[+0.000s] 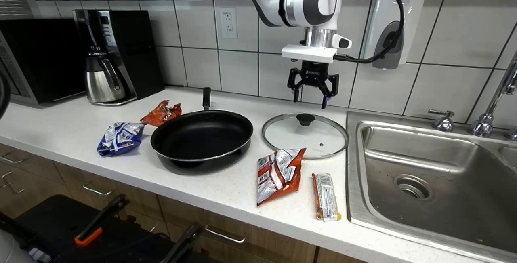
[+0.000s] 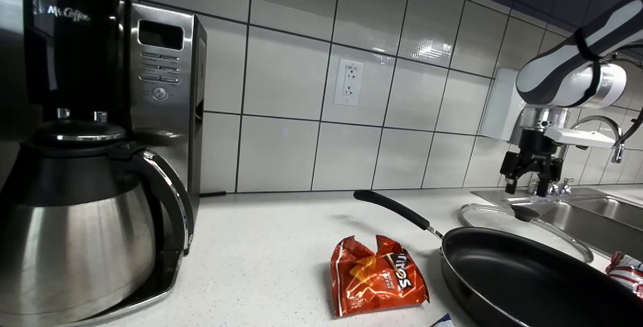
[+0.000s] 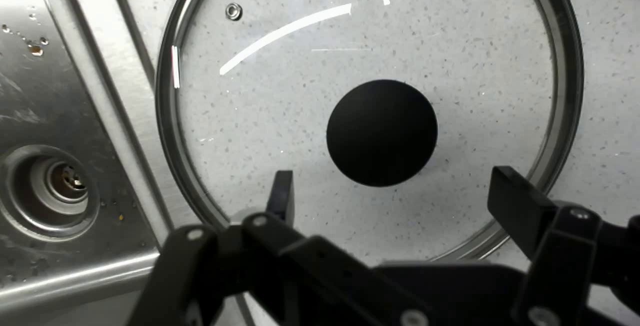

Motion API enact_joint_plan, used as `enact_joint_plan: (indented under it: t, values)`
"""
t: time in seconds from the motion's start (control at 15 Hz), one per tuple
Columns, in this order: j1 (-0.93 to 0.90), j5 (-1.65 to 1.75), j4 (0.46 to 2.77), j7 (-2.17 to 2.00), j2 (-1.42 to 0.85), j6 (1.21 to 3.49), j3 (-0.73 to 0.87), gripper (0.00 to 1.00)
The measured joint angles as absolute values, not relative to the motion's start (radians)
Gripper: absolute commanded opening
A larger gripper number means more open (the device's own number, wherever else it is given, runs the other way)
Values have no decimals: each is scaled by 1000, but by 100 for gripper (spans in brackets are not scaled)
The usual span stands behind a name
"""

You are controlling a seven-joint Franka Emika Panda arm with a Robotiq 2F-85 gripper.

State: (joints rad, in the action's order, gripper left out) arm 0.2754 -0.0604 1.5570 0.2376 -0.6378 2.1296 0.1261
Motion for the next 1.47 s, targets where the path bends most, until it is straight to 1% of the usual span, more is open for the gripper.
enact_joint_plan:
  t: [0.2,0.47,0.93,1.47]
  values:
    - [276,-66,1577,266,-592,2104,123,100]
    - [277,-94,1666,343,-497,2054,114,100]
    - [277,-93,1925,467,-296,1991,115,100]
    - [276,-72,2204,471,-142,2004,141,100]
